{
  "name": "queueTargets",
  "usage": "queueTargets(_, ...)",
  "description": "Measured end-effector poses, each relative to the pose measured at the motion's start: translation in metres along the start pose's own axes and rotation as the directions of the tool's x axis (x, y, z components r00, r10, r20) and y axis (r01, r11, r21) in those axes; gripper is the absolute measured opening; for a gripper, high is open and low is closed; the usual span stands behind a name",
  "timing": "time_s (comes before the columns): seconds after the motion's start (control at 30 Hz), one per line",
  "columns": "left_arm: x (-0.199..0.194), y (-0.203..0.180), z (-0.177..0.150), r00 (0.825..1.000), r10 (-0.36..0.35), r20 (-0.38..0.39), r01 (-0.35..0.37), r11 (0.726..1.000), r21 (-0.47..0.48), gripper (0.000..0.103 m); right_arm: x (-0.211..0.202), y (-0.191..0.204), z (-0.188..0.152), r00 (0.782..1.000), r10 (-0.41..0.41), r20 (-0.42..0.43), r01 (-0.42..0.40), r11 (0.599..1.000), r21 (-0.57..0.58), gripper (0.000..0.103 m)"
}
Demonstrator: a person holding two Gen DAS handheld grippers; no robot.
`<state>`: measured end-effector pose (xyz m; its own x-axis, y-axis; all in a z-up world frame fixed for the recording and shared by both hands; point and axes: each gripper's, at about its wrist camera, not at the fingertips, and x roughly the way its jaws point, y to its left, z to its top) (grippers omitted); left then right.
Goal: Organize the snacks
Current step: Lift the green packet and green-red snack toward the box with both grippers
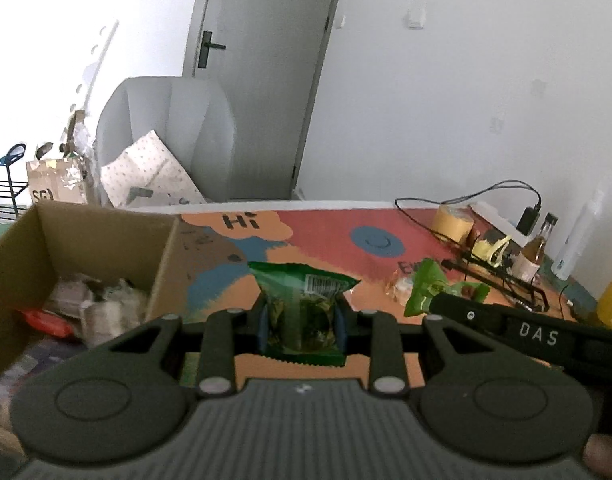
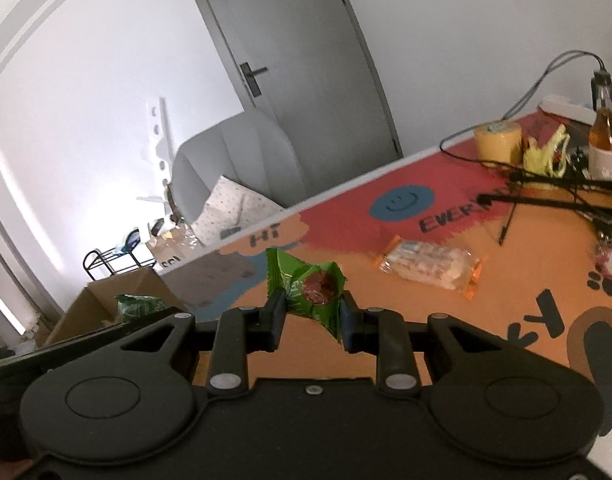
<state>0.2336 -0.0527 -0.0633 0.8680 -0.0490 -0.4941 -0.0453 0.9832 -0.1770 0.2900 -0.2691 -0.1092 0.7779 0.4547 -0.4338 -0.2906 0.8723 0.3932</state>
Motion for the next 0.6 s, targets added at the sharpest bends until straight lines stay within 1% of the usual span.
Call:
queueTargets(0.27, -0.027, 0.016, 0.005, 0.999, 0.021, 0.033, -0.020, 1.000, -0.014, 0.030, -0.008, 0.021, 0.001, 0.999, 0.032, 0.018, -0.032, 0.999, -0.024, 0.026)
queueTargets(0.6, -0.054, 0.045, 0.010, 0.996, 0.068, 0.064, -0.065, 0.997, -0.046, 0.030, -0.008, 0.052, 0.000, 0.997, 0.079, 0.023, -0.077, 0.995, -0.064, 0.026)
